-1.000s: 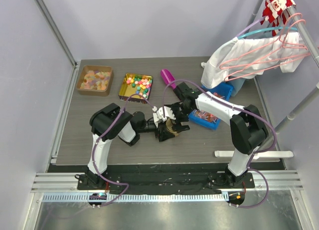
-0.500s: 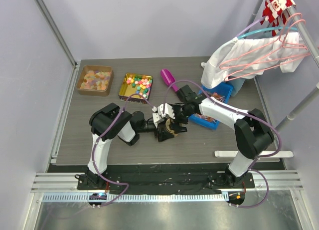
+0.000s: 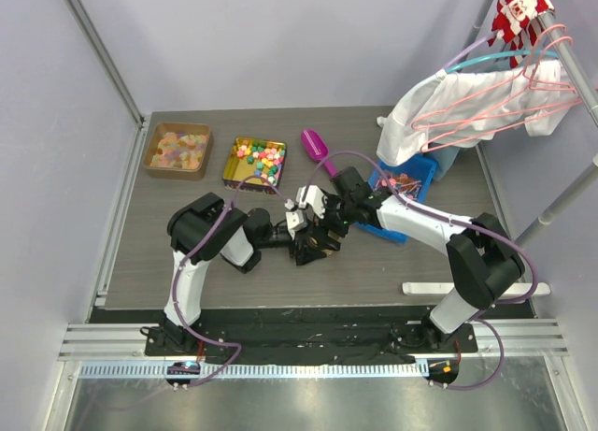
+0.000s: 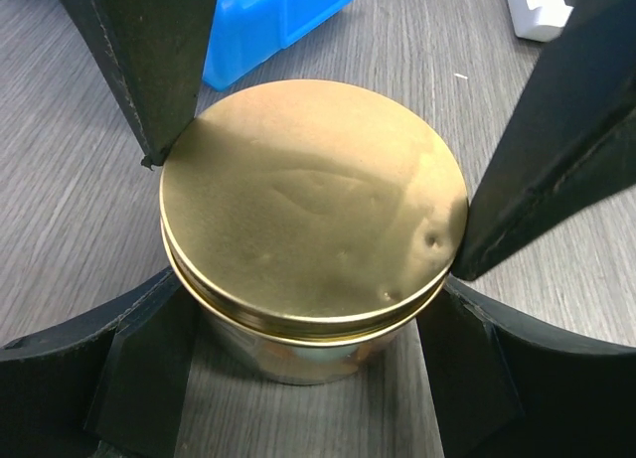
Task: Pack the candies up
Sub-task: Screw the bottle lid onto the packing bottle.
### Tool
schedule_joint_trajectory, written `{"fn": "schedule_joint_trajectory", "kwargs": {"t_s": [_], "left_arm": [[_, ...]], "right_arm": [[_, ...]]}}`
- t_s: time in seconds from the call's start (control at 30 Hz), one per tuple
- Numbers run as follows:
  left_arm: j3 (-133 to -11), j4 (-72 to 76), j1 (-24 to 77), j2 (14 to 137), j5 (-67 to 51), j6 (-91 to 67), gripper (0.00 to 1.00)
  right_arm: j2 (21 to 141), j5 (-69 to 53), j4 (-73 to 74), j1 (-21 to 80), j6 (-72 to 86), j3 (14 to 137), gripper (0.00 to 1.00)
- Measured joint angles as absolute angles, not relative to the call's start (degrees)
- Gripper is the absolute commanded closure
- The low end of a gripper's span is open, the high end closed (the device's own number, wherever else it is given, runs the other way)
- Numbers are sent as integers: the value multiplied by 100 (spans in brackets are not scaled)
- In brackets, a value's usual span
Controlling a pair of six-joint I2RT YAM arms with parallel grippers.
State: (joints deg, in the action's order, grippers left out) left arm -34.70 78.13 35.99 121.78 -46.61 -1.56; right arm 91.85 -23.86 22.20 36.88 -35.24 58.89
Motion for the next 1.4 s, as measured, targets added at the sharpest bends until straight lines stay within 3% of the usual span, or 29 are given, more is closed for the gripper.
{"fn": "schedule_joint_trajectory", "kwargs": {"t_s": [0.13, 0.23, 0.43, 0.53, 0.9, 1.17, 1.4], "left_arm": [[-3470, 7813, 3577, 12178, -4648, -143, 32], [-3470, 7813, 3566, 12178, -4619, -143, 32], [-3470, 7813, 3544, 12178, -4582, -154, 32], [-3470, 7817, 3568, 12178, -4499, -152, 32], [-3505, 7815, 3612, 12178, -4287, -196, 32], [-3505, 7815, 3612, 12178, -4287, -196, 32], [-3505, 7815, 3612, 12178, -4289, -196, 32]], "right_arm": [[9177, -2073, 1994, 3791, -3041, 5848, 37], [9177, -1863, 1848, 3848, -2703, 5822, 30], [9150, -1785, 1651, 3854, -2532, 5749, 5], [9135, -1876, 1621, 3789, -2567, 5736, 0], [9133, -2976, 2921, 3083, -4412, 6504, 0], [9373, -3277, 4257, 3004, -6659, 7089, 0], [9948, -3282, 4766, 3081, -7625, 7260, 0]]}}
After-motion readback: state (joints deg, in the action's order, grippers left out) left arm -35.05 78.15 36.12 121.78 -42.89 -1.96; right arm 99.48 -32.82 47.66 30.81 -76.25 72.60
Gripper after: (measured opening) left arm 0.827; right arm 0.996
